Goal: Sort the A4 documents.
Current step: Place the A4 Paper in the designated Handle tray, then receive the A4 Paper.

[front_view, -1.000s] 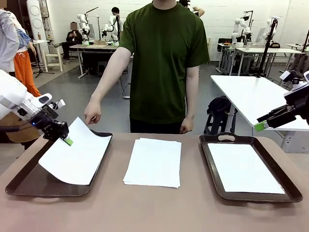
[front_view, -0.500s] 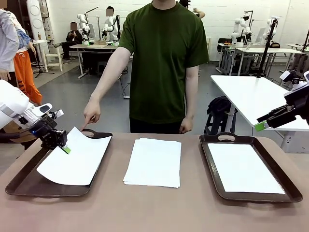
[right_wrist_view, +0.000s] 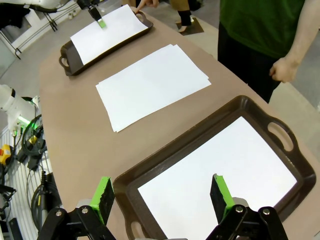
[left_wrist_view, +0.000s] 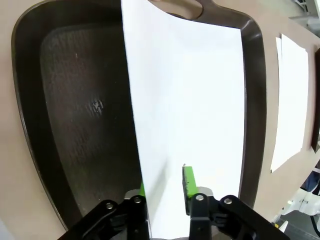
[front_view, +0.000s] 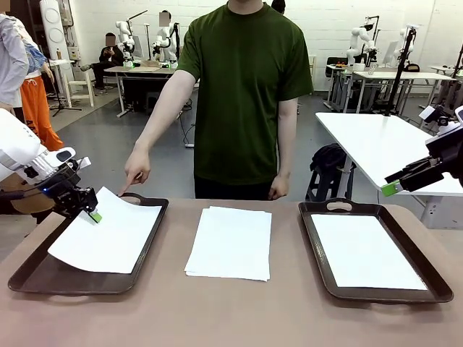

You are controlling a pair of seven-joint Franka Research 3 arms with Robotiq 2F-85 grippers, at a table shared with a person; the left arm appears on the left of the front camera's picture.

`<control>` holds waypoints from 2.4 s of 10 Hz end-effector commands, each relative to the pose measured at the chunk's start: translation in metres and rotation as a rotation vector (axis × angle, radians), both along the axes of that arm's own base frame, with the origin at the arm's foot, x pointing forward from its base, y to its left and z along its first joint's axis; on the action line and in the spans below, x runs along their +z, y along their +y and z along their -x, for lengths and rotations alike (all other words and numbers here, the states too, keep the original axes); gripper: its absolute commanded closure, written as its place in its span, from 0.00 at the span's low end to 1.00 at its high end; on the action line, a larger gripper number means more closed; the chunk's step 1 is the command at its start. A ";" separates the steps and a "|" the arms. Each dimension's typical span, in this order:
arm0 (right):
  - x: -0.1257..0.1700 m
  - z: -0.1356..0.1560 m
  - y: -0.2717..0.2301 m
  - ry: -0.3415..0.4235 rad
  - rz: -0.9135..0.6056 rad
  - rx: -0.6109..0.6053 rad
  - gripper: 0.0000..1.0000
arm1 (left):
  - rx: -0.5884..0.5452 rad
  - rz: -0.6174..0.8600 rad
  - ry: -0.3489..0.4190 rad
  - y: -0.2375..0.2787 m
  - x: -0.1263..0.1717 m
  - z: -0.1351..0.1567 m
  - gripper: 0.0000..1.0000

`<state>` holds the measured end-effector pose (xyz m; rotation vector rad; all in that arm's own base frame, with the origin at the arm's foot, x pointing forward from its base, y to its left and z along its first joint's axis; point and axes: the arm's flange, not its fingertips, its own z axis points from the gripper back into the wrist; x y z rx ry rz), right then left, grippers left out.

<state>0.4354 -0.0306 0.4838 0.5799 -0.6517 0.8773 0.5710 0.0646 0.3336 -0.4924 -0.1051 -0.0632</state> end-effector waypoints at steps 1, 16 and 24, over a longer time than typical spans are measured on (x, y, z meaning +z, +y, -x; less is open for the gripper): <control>-0.002 0.000 0.001 -0.008 0.006 -0.003 0.00 | 0.021 -0.041 0.010 -0.002 0.003 0.005 0.43; -0.002 0.000 0.001 -0.008 0.006 -0.003 0.00 | 0.052 -0.127 -0.062 0.013 0.024 0.001 0.00; -0.002 0.000 0.001 -0.008 0.006 -0.003 0.00 | -0.356 -0.158 -0.474 -0.120 0.121 0.016 0.00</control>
